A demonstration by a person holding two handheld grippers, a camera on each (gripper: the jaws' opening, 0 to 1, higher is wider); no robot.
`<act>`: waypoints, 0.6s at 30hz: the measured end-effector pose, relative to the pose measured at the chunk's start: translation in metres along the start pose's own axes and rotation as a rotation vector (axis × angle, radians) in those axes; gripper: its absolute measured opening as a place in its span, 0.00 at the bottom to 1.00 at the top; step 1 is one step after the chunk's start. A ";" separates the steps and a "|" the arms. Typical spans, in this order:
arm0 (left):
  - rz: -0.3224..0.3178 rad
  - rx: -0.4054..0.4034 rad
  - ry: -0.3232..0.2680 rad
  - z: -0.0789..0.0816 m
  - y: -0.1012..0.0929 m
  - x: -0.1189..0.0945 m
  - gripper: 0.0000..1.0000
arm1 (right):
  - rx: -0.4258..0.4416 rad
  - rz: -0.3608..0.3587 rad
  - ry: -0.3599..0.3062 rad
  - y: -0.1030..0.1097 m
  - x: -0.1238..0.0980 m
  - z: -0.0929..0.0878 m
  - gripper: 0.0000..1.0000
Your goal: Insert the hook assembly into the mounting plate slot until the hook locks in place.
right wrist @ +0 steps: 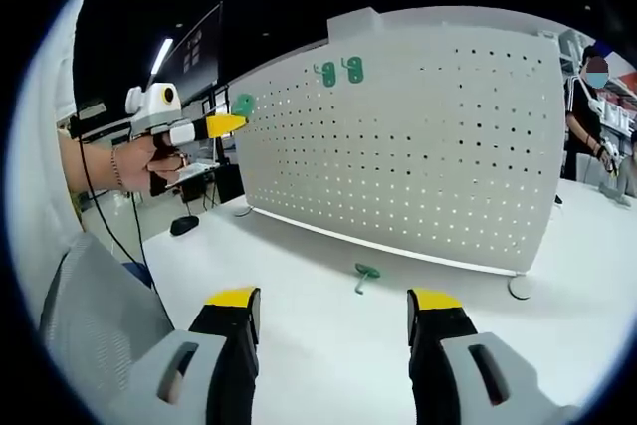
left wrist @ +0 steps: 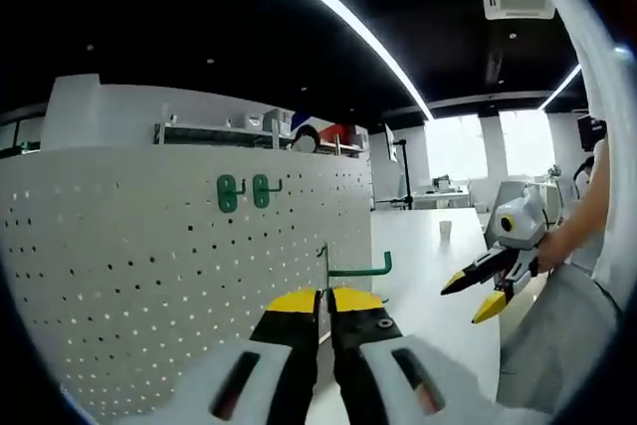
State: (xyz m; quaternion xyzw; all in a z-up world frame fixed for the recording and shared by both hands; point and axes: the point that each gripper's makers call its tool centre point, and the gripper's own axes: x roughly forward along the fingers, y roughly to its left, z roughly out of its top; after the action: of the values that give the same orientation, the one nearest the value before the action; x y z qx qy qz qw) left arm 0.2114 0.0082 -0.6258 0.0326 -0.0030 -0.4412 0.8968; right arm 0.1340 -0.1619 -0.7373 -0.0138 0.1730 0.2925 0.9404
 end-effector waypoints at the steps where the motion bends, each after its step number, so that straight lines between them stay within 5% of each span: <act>1: 0.000 0.000 0.001 0.000 0.000 0.000 0.03 | 0.001 0.001 -0.005 0.000 0.000 0.001 0.57; 6: 0.000 -0.003 0.007 -0.001 -0.002 0.001 0.03 | -0.011 -0.009 -0.043 -0.001 -0.003 0.011 0.57; 18: 0.004 -0.003 0.009 -0.003 -0.002 0.000 0.03 | -0.036 0.035 -0.282 0.014 -0.013 0.068 0.57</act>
State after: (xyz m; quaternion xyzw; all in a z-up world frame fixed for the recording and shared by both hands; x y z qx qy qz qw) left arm 0.2100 0.0066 -0.6288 0.0334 0.0017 -0.4392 0.8978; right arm 0.1376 -0.1483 -0.6680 0.0137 0.0342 0.3108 0.9497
